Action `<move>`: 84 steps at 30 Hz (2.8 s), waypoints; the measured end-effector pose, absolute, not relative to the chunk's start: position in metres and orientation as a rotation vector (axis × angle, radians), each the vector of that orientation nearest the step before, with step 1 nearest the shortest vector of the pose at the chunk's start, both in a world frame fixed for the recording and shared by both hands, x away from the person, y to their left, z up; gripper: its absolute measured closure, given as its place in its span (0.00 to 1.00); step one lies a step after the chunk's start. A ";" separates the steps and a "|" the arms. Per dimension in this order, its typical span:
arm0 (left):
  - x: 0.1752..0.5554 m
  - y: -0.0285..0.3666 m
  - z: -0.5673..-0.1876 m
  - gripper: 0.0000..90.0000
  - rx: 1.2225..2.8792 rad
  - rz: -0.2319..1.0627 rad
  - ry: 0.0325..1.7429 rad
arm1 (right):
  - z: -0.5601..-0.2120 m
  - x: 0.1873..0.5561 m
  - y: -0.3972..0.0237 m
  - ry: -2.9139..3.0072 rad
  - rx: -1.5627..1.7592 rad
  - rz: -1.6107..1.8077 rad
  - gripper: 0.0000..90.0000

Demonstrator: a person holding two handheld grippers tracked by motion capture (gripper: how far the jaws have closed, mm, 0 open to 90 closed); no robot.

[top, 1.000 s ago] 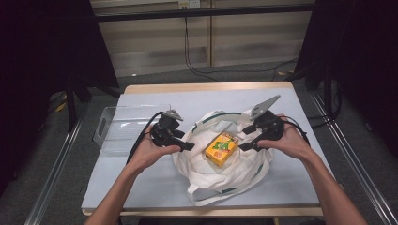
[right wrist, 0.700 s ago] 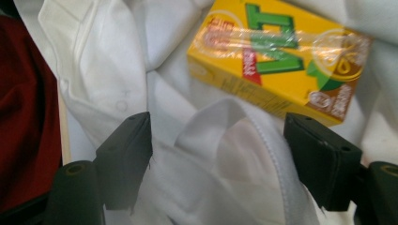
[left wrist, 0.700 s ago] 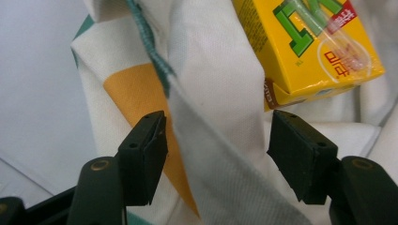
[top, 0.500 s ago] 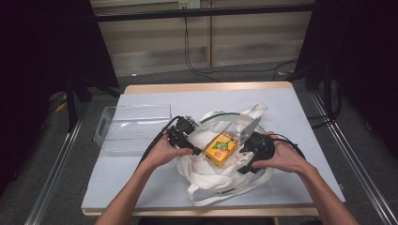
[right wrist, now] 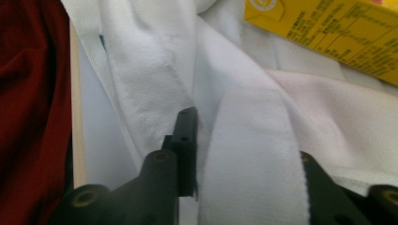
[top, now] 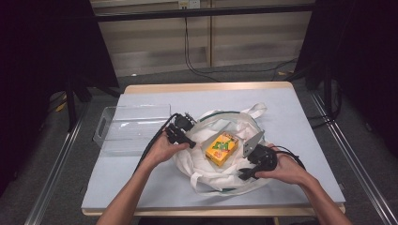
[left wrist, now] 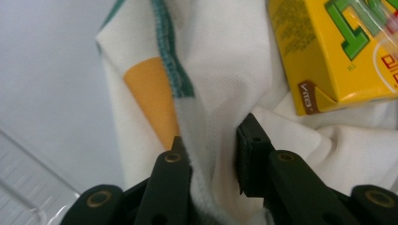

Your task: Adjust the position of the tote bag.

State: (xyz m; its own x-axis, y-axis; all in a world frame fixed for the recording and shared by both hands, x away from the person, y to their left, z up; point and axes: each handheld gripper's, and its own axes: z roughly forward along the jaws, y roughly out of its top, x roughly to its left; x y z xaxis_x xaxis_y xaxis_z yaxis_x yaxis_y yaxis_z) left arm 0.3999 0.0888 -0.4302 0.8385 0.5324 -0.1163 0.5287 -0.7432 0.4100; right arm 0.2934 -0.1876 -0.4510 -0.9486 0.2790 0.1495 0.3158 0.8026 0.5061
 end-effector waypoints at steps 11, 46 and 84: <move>0.407 0.089 -0.436 0.86 2.601 0.016 0.838 | -0.446 0.278 -0.200 -2.896 -0.484 -0.868 1.00; 0.375 0.122 -0.416 0.40 2.337 0.086 0.786 | -0.429 0.265 -0.226 -2.818 -0.958 -1.462 0.15; 0.322 0.084 -0.432 0.36 2.143 0.122 0.559 | -0.434 0.215 -0.268 -2.642 -1.376 -1.927 0.13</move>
State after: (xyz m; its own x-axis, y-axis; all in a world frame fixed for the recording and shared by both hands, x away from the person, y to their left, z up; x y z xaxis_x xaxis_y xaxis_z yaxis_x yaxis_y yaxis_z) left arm 0.3220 0.0842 -0.4324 0.8932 0.4346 -0.1157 0.3466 -0.5012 0.7929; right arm 0.2154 -0.2680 -0.4341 -0.6297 0.7690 0.1097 0.3393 0.1453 0.9294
